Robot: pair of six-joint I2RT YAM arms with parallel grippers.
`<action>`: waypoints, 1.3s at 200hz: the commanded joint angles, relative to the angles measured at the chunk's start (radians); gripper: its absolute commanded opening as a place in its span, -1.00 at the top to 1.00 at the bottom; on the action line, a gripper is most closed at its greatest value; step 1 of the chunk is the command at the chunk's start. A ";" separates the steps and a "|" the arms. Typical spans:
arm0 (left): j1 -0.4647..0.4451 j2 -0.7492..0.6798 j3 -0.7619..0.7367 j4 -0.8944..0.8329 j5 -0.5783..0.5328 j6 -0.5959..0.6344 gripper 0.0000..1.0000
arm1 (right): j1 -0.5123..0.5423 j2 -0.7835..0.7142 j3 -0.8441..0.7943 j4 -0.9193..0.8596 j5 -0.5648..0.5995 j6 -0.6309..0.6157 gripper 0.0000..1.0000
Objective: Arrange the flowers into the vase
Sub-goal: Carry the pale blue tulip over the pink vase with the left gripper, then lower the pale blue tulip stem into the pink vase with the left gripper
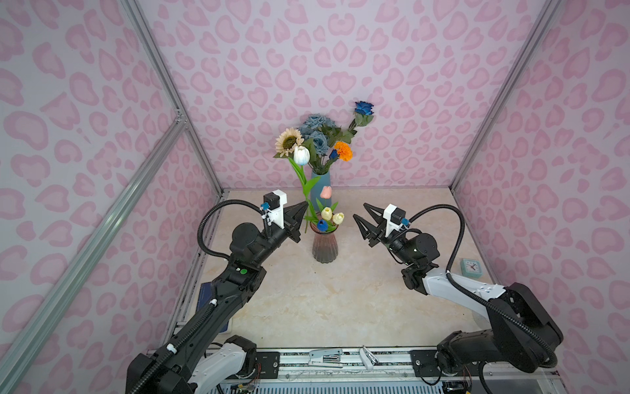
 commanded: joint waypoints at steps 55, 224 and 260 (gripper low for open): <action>-0.028 0.155 -0.011 0.321 0.015 0.017 0.94 | 0.009 -0.025 -0.007 0.000 0.024 -0.025 -0.04; -0.017 0.210 -0.142 0.510 -0.148 0.030 0.93 | 0.009 -0.041 -0.006 -0.018 0.016 -0.037 -0.04; -0.017 0.176 -0.118 0.479 -0.120 0.026 0.94 | 0.009 -0.048 0.000 -0.032 0.017 -0.043 -0.04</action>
